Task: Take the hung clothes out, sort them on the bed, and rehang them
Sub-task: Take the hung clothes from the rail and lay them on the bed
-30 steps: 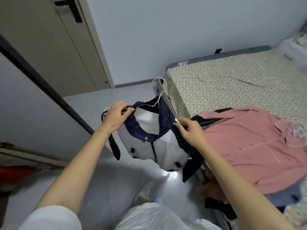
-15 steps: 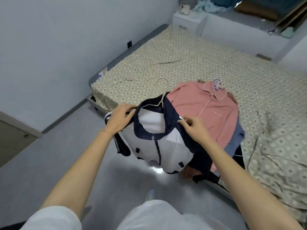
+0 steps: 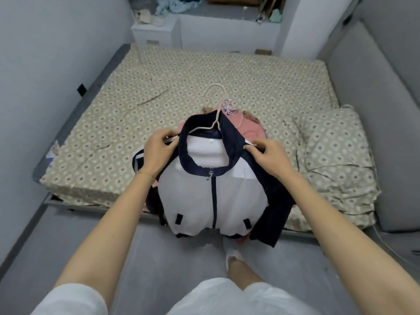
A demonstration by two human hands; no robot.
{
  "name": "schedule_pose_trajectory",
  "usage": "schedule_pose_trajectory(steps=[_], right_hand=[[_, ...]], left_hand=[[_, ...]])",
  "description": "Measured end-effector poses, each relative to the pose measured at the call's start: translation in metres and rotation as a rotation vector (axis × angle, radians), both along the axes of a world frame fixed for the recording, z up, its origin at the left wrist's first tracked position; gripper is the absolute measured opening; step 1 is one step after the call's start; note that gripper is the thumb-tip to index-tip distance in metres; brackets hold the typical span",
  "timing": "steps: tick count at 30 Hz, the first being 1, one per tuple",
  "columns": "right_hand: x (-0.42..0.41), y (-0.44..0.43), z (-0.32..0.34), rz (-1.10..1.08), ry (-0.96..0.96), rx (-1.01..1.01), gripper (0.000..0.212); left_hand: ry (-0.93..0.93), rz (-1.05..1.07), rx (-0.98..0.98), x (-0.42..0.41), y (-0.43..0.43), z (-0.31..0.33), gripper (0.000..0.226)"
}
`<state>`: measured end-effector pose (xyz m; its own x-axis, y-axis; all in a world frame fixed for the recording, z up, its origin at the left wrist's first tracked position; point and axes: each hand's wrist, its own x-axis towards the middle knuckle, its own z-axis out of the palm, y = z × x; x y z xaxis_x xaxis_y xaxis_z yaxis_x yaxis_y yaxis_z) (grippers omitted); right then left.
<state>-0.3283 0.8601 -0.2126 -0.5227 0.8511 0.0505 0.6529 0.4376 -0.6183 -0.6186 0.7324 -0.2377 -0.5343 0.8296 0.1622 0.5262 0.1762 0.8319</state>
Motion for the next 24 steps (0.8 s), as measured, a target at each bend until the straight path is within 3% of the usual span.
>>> schedule_pose_trajectory(steps=[3, 11, 14, 24], right_hand=[[0.000, 0.036, 0.000, -0.066, -0.024, 0.060, 0.044], [-0.015, 0.142, -0.044, -0.229, -0.011, 0.025, 0.034], [-0.026, 0.181, -0.052, -0.244, 0.021, -0.002, 0.024], [-0.064, 0.298, -0.083, -0.281, -0.009, -0.093, 0.028]], left_hand=[[-0.017, -0.024, 0.041, 0.001, 0.046, -0.002, 0.008], [-0.031, -0.049, -0.022, -0.010, 0.172, -0.039, 0.017], [-0.056, -0.017, -0.045, -0.014, 0.213, -0.045, 0.010], [-0.155, 0.044, -0.122, -0.046, 0.325, -0.078, 0.013]])
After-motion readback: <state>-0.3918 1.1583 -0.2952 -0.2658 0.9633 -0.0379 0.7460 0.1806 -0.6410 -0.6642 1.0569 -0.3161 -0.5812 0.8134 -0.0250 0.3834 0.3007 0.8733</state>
